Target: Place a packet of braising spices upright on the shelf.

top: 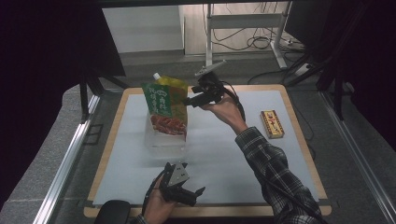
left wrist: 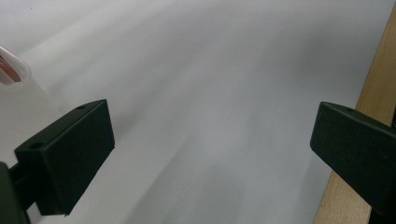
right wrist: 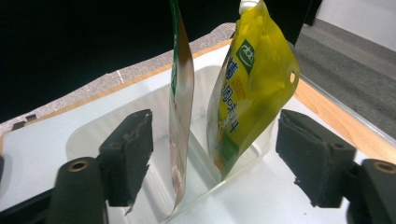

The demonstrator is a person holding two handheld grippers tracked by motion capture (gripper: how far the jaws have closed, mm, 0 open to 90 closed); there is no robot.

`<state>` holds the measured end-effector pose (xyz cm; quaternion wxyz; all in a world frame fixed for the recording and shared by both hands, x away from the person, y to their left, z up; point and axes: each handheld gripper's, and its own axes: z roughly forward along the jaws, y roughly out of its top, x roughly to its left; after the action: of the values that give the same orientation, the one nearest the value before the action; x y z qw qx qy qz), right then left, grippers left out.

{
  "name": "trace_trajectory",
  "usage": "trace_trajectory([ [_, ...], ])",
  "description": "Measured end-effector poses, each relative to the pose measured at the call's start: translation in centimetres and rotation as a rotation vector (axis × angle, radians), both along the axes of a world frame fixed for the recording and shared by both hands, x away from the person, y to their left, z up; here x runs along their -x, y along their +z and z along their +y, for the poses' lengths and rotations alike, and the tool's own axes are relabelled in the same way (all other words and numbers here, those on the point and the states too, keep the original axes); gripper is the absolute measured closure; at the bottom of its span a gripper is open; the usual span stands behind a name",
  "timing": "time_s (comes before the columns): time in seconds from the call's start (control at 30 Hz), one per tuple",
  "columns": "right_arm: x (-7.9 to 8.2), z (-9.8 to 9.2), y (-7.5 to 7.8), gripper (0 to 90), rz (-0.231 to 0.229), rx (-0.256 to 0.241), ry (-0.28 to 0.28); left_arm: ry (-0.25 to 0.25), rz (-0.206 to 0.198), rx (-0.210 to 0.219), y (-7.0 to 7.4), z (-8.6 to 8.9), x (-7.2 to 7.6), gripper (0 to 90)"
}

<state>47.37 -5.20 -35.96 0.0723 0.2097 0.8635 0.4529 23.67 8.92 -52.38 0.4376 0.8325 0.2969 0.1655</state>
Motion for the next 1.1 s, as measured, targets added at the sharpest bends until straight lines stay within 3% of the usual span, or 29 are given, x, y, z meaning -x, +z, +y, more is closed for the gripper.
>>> trace_trajectory([
  [0.53,1.1,-2.6,-1.0,5.2,-0.027,-0.050,-0.008,-0.005,0.001,-0.011,-0.1,-0.1,0.0,0.0],
  [0.73,1.5,-3.8,-1.4,4.3,-0.061,-0.029,-0.024,-0.005,0.000,-0.013,-0.1,-0.1,0.0,0.0],
  [1.1,2.3,-5.6,-2.0,2.8,-0.055,-0.039,-0.033,-0.007,-0.002,-0.015,-0.1,-0.2,0.0,0.0],
])
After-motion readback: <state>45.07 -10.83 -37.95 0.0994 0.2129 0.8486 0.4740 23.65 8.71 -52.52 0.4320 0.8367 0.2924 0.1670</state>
